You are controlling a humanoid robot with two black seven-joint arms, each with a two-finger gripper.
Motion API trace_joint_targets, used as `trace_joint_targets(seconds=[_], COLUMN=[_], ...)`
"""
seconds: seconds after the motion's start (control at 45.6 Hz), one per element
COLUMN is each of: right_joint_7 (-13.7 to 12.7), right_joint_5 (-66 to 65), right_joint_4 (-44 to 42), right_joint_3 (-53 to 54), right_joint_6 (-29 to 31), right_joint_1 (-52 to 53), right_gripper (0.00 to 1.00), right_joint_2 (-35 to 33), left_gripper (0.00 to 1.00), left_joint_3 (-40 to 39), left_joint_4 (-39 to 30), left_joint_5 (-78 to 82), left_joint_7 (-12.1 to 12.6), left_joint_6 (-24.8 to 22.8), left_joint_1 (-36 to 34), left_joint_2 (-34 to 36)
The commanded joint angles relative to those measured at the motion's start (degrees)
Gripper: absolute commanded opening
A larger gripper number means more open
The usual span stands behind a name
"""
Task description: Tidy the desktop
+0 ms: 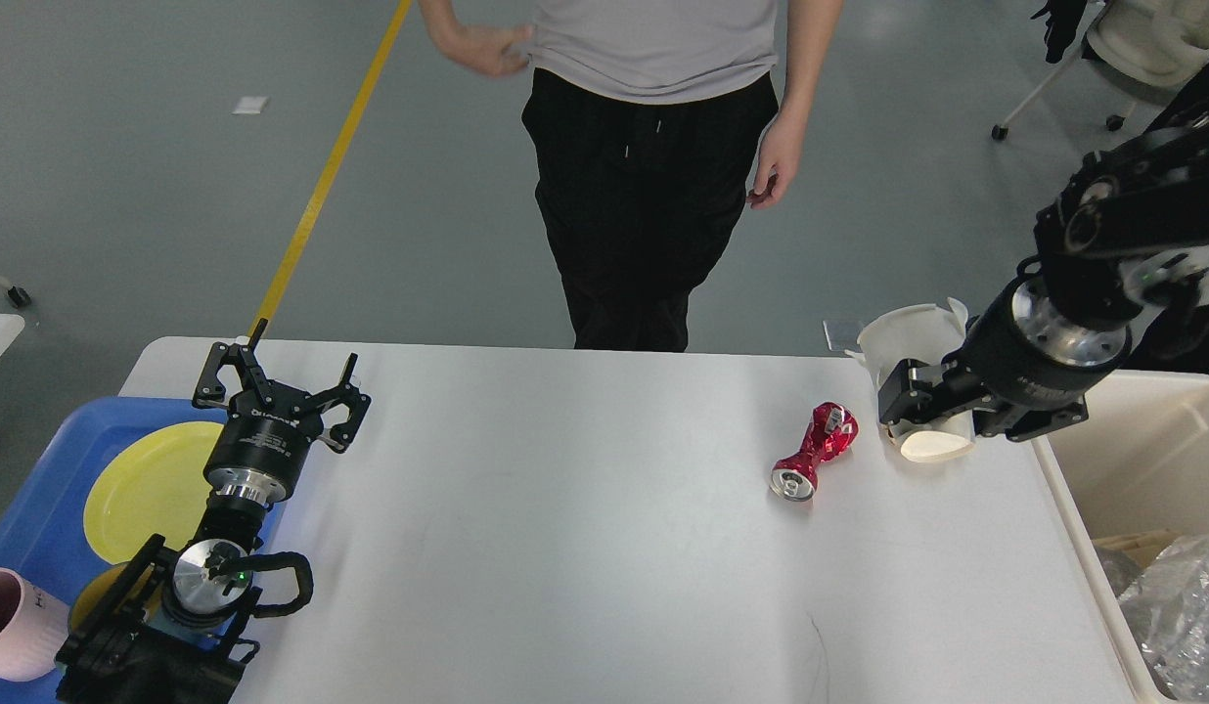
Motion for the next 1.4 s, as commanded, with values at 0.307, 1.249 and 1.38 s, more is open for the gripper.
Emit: trace_joint_targets(seconds=[0.307, 1.249, 1.38], right_joint_7=[0.2, 0.3, 0.3], right_joint_5=[2.9, 4.3, 4.4], right_joint_4=[-0.3, -63.0, -82.0], right_joint_3=[-6.3, 14.9, 21.4], right_joint_6=[1.4, -37.7, -37.7], right_joint_1=[5.9, -85.2, -100.1], right_gripper=[0.00, 0.00, 0.00], right_joint_2=[-0.2, -19.0, -10.4], left_gripper=[0.97, 0.97, 0.97], left_joint_3=[0.0, 0.0, 0.0], left_joint_4=[0.0, 0.0, 0.0], left_joint_5=[0.0, 0.0, 0.0], left_joint_7=[-0.1, -0.1, -0.1], left_joint_6=[0.0, 0.0, 0.1], left_joint_1=[0.0, 0.0, 0.0], left_joint_2=[0.0, 0.0, 0.0])
